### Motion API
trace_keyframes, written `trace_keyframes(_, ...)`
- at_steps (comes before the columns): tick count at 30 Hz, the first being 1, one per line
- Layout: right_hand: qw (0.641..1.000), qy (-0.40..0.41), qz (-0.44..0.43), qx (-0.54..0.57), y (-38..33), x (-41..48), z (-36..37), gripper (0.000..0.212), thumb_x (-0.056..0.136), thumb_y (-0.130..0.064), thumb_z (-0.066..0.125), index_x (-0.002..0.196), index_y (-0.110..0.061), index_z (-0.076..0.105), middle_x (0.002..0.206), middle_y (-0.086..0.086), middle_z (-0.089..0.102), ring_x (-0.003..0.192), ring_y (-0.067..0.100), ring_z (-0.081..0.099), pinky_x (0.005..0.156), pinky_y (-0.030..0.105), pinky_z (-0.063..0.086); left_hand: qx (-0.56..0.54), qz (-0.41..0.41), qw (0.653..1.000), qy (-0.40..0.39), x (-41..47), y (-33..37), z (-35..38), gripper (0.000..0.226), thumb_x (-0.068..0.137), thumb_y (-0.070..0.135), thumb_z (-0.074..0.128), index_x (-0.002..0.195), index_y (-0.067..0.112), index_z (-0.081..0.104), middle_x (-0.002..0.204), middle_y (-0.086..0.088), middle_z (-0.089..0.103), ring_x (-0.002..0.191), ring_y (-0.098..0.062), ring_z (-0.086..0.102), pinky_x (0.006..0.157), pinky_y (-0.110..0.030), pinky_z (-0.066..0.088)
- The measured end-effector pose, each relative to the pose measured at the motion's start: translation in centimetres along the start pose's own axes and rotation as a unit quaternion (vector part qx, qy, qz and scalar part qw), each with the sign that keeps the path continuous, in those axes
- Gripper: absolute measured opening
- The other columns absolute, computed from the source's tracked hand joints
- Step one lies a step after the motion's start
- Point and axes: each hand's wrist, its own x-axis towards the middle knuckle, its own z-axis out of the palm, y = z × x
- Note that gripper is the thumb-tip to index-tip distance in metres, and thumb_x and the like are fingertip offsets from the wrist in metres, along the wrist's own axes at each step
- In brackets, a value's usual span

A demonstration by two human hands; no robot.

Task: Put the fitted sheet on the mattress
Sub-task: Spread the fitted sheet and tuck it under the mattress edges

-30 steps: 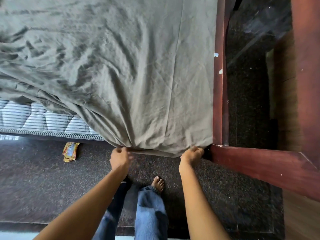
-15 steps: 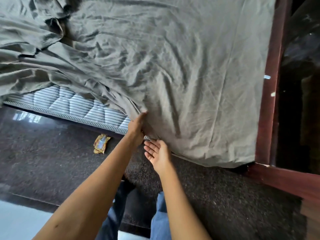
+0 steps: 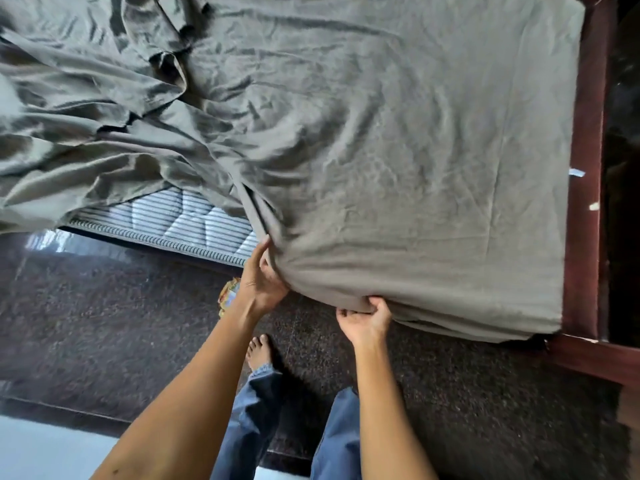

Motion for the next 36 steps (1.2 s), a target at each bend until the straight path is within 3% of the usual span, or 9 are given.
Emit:
trace_keyframes(6,0.990,0.109,0.003,-0.091,2.0,1.3,-2.5,0.017,0.090,-0.030,0.045,0.082,-0.017,0.052,0.088,0.004,0.054,0.075,0.017,0.048,0.062,0.025,0.034,-0.091,0.003,0.995,0.044,-1.6,3.4,-4.6,0.068,0.058,0.034,0.084,0.120,0.019,0.062,0.118,-0.006,0.065,0.107,-0.024,0.063,0.094,-0.040,0.051)
trace_keyframes(11,0.962,0.176,-0.037,-0.204,2.8,0.8,-2.7,0.044,0.094,-0.028,0.052,0.131,-0.004,0.046,0.120,0.012,0.052,0.105,0.024,0.053,0.087,0.030,0.044,-0.070,0.073,0.954,0.282,-1.3,3.9,-6.5,0.016,0.077,0.039,0.060,0.085,0.026,0.064,0.120,0.000,0.064,0.109,-0.023,0.060,0.092,-0.040,0.047)
trace_keyframes(14,0.902,0.246,-0.201,-0.291,2.5,1.3,-1.8,0.007,0.088,-0.011,0.058,0.093,-0.007,0.056,0.095,0.012,0.060,0.074,0.020,0.055,0.068,0.033,0.047,0.033,0.105,0.860,0.499,-0.8,4.5,-6.9,0.032,0.079,0.033,0.052,0.106,0.017,0.055,0.128,-0.004,0.052,0.107,-0.025,0.054,0.089,-0.039,0.046)
trace_keyframes(16,0.896,0.190,-0.242,-0.319,1.9,1.6,0.0,0.014,0.087,-0.008,0.057,0.074,-0.011,0.056,0.069,0.008,0.059,0.053,0.013,0.048,0.047,0.022,0.040,0.204,0.150,0.750,0.611,-1.1,4.9,-6.8,0.039,0.079,0.034,0.051,0.114,0.015,0.054,0.125,-0.011,0.053,0.112,-0.032,0.052,0.094,-0.042,0.044)
trace_keyframes(21,0.899,0.096,-0.229,-0.361,0.8,2.1,4.2,0.022,0.090,-0.011,0.058,0.068,-0.011,0.054,0.058,0.005,0.055,0.050,0.015,0.049,0.046,0.023,0.039,0.598,0.272,0.634,0.407,-0.1,4.1,-3.0,0.022,0.092,0.030,0.053,0.106,0.013,0.054,0.106,-0.007,0.064,0.093,-0.025,0.061,0.079,-0.034,0.044)
trace_keyframes(25,0.805,0.079,-0.240,-0.536,0.6,4.6,3.9,0.020,0.082,-0.018,0.066,0.094,-0.012,0.051,0.094,0.013,0.064,0.080,0.029,0.062,0.072,0.044,0.053,0.482,0.269,0.698,0.456,2.3,4.4,-1.0,0.060,0.088,0.031,0.063,0.138,0.016,0.033,0.136,-0.012,0.042,0.116,-0.033,0.051,0.098,-0.042,0.040)
trace_keyframes(28,0.768,0.079,-0.238,-0.589,0.2,5.4,3.6,0.028,0.081,-0.016,0.066,0.097,-0.016,0.042,0.099,0.013,0.061,0.084,0.029,0.059,0.076,0.043,0.051,0.506,0.203,0.663,0.513,3.4,6.4,-1.0,0.070,0.084,0.036,0.067,0.142,0.019,0.031,0.140,-0.016,0.036,0.124,-0.037,0.040,0.102,-0.046,0.035)
trace_keyframes(33,0.804,0.135,-0.178,-0.551,0.2,6.1,5.7,0.044,0.076,-0.020,0.063,0.110,-0.004,0.041,0.108,0.012,0.050,0.096,0.027,0.053,0.093,0.052,0.046,0.477,0.161,0.683,0.529,3.5,11.8,-3.7,0.038,0.080,0.034,0.070,0.109,0.014,0.059,0.124,-0.016,0.047,0.118,-0.036,0.041,0.095,-0.040,0.038)
trace_keyframes(36,0.763,0.206,-0.195,-0.581,0.8,4.5,8.3,0.051,0.083,-0.019,0.060,0.127,0.001,0.041,0.129,0.023,0.049,0.116,0.035,0.051,0.093,0.043,0.044,0.522,0.219,0.711,0.417,3.5,14.0,-5.1,0.016,0.083,0.014,0.060,0.071,0.007,0.053,0.075,-0.013,0.054,0.078,-0.028,0.055,0.065,-0.034,0.038)
